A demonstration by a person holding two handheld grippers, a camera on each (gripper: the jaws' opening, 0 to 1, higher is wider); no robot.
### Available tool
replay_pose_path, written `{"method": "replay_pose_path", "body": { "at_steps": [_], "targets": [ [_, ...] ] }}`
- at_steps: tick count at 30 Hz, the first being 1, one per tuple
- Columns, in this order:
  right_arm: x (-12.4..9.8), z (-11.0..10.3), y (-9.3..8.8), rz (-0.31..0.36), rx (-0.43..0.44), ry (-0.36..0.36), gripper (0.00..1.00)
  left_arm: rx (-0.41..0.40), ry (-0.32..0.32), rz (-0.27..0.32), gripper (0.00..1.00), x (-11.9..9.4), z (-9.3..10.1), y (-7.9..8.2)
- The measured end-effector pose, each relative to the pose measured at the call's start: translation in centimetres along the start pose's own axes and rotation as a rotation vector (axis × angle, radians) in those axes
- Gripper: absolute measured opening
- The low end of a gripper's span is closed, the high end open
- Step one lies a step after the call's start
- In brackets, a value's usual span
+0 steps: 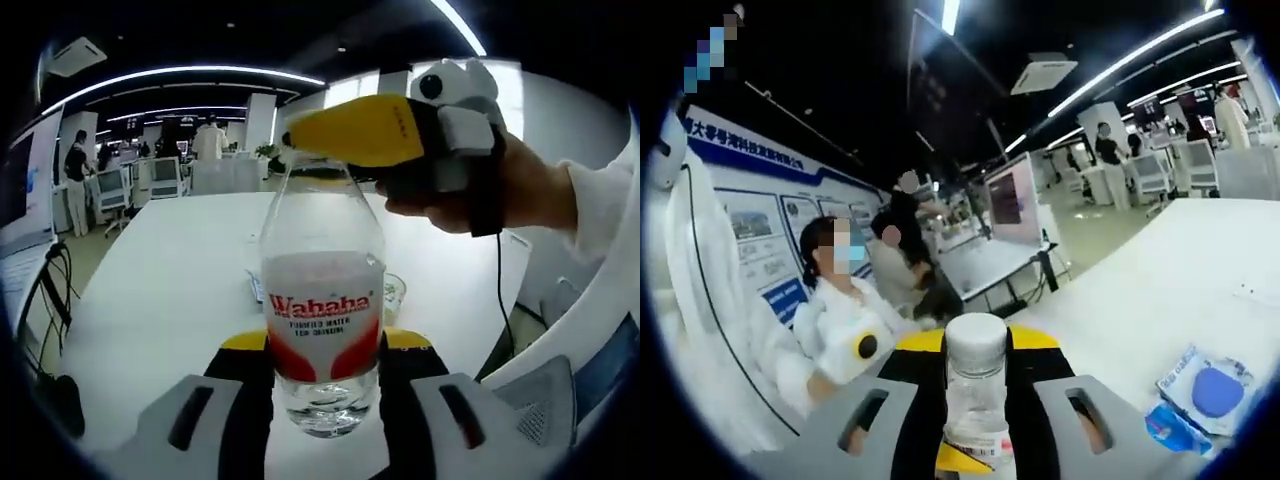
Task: Arrange the tabletop items into an orderly group along one side of the table until the central work area is clear of visible clutter.
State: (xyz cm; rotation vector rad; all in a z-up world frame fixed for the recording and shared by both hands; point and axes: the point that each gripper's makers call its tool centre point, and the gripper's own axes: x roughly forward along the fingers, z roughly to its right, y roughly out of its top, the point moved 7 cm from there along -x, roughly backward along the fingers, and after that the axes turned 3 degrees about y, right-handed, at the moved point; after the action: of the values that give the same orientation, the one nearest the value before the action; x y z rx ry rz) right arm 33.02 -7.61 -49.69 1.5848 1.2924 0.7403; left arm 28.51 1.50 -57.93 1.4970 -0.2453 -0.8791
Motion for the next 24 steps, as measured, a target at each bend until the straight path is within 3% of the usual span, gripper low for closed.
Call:
{"method": "replay_pose_path", "body": {
  "at_steps": [4, 12, 15, 17, 24],
  "targets": [
    [0.0, -0.2, 0.5, 0.022, -0.016, 0.027, 0.18, 0.005, -0.004, 0.057, 0.42, -0.5, -0.3, 0.4],
    [-0.1, 0.5, 1.0, -0.019, -0.119, 0.061, 0.18, 0.034, 0.051, 0.122, 0.88, -2.3, -2.3, -0.2],
    [-0.2, 1.3, 1.3, -0.021, -0.138, 0.086, 0.18, 0.031, 0.04, 0.134, 0.92, -3.4, -2.7, -1.0],
    [0.2, 2.2, 2.2, -0.042, -0.192, 0.131, 0.18, 0.038, 0.032, 0.124, 0.93, -4.4, -2.8, -2.8],
    [0.7, 4.2, 3.3, -0.069, -0.221, 0.17, 0.19, 0.114, 0.053, 0.087, 0.93, -4.1, -2.5, -4.1]
  ]
}}
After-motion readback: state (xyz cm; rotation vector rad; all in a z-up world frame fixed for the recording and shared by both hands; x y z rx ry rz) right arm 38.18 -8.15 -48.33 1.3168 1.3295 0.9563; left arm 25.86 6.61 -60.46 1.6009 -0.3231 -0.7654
